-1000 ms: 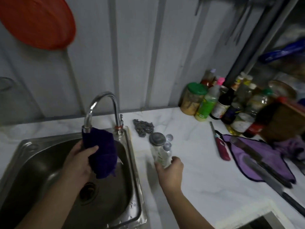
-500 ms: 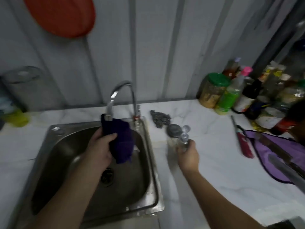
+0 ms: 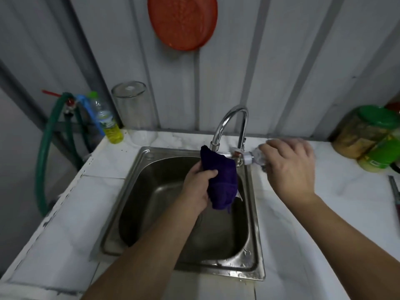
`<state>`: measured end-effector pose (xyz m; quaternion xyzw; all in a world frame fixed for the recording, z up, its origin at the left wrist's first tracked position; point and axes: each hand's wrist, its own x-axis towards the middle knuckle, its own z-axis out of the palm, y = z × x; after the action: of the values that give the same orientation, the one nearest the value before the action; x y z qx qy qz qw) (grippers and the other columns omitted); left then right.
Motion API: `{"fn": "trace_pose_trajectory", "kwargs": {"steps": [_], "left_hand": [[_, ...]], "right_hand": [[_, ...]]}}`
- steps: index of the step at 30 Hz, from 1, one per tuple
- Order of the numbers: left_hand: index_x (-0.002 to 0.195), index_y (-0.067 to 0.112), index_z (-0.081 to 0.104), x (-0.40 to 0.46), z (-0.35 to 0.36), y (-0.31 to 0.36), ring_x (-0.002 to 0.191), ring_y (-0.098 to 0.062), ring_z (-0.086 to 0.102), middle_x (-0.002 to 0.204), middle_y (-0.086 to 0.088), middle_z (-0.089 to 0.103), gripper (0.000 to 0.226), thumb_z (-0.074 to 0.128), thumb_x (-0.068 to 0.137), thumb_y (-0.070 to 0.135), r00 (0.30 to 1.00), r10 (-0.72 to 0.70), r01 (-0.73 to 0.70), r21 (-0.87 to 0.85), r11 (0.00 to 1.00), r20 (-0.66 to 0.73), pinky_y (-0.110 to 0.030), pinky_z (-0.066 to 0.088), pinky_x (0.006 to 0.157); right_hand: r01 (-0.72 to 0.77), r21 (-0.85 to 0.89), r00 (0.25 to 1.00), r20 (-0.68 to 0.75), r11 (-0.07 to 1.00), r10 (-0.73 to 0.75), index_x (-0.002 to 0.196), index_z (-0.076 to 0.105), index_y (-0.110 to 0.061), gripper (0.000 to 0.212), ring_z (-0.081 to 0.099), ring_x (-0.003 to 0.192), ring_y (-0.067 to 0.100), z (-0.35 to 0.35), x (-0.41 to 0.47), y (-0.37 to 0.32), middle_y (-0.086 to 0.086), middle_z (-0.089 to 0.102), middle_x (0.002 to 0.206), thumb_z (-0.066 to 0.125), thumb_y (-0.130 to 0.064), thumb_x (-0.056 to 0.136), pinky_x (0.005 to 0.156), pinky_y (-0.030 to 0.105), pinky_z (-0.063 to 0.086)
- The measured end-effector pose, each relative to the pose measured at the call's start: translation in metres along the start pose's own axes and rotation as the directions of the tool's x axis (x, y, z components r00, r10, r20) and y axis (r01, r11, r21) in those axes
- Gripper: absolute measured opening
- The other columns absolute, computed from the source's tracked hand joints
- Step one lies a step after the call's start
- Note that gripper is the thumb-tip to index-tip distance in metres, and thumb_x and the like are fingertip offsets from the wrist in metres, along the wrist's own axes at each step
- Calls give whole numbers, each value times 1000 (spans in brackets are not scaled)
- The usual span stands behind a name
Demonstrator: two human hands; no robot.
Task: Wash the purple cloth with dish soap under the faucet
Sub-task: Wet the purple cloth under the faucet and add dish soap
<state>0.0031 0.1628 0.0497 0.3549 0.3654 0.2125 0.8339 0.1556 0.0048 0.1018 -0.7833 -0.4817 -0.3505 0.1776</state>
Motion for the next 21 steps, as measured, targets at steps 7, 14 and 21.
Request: {"fn": "trace_pose_trajectory", "kwargs": {"steps": [7, 14, 21], "left_hand": [[127, 19, 70, -9, 2, 0, 103, -33, 75, 116, -13, 78, 45, 63, 89, -4, 999, -18, 18, 17, 1000, 28, -43, 63, 73], [125, 17, 70, -13, 1, 5, 100, -31, 76, 114, -13, 79, 43, 62, 90, -6, 999, -16, 16, 5, 1000, 40, -41, 63, 71], [129, 18, 68, -21, 1, 12, 106, -33, 73, 119, -13, 77, 44, 62, 92, -5, 999, -23, 22, 5, 1000, 36, -45, 63, 79]], "right_hand": [[345, -50, 938, -29, 937, -346, 102, 72, -12, 24, 63, 107, 38, 5, 35, -17, 9, 74, 107, 50, -3, 95, 110, 57, 33], [427, -79, 901, -51, 901, -431, 95, 74, -10, 24, 66, 103, 37, 2, 50, -26, 8, 75, 101, 52, -2, 96, 106, 59, 40], [419, -76, 901, -84, 905, -425, 96, 76, -10, 22, 67, 102, 36, 0, 57, -34, 7, 75, 101, 55, -3, 94, 106, 58, 41]]}}
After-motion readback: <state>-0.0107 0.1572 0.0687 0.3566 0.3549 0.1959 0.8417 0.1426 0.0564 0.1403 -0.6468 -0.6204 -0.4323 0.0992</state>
